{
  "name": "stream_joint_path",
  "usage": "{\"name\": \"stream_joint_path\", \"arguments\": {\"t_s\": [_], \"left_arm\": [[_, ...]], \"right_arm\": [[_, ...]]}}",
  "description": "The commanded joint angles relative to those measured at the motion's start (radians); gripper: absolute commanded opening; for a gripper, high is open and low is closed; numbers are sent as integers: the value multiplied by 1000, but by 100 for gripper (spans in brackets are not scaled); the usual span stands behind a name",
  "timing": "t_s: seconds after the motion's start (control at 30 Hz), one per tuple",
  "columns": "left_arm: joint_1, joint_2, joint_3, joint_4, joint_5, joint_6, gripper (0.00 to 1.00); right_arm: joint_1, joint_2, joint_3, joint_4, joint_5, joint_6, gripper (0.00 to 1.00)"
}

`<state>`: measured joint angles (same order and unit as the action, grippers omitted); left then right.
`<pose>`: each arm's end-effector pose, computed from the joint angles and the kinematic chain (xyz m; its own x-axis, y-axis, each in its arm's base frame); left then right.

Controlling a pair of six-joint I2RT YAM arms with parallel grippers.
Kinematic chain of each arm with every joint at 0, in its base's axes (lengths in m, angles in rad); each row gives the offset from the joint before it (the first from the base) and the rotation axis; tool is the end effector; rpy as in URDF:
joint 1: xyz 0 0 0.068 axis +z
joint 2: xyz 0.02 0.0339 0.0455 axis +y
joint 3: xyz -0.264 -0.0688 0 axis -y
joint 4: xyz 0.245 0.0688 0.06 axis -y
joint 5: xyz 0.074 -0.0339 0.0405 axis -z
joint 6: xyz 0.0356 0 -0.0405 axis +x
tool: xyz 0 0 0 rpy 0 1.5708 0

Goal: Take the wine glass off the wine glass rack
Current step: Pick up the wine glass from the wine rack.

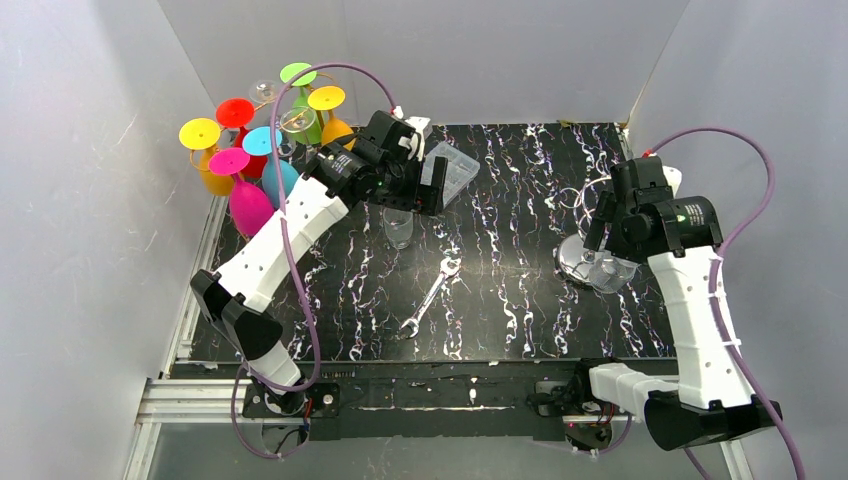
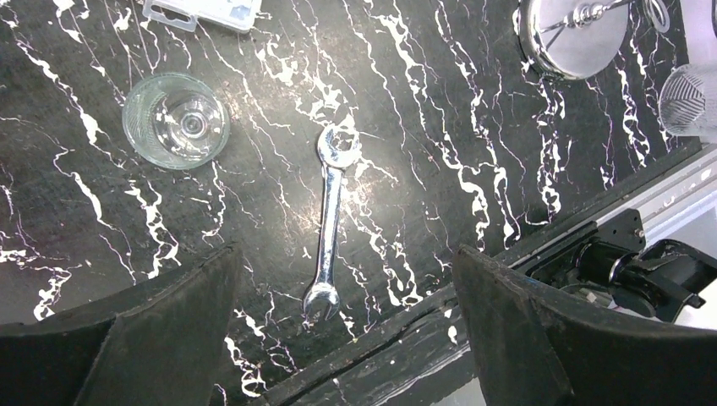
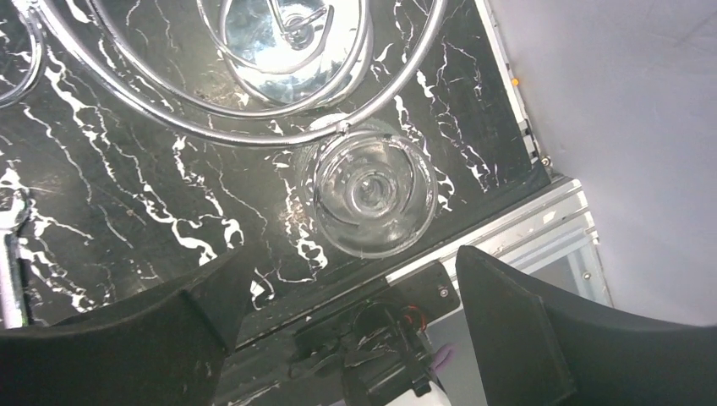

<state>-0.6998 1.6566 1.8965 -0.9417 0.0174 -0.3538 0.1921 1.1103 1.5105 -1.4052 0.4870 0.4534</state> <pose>0.2674 -0.2259 0.4223 -0.6899 0.1280 -0.7125 0.4425 0.8535 -0.2751 0.1617 0.0145 0.4117 -0.7109 0.2561 -0.6550 0.4327 0.8935 -0.1203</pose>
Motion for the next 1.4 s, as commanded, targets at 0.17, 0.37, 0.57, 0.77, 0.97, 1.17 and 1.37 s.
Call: {"name": "stream_joint_path", "arguments": {"t_s": [0.17,0.37,0.57,0.77,0.97,1.17,1.37], "left_arm": [[2,-64,-29,10,55,24,93],[2,-68,-35,12,63,29,93],[2,-70,-34,12,67,36,93],[2,-69,-35,15,71,36,93],[2,-74,-47,20,75,33,93],[2,-80,-54,24,75,32,93],[2,-78,-55,23,78,32,93]], "right_arm": [[-52,8,-45,82,-10,-54,98],[-149,7,-80,123,-99,-108,98],[-231,-8,-108,165,-213,-128,98],[-245,-7,-101,164,-239,-126,86],[-247,-7,-95,152,-243,-124,78],[-249,-7,-92,147,-237,-122,70],[-250,-9,-73,126,-233,-117,62]]}}
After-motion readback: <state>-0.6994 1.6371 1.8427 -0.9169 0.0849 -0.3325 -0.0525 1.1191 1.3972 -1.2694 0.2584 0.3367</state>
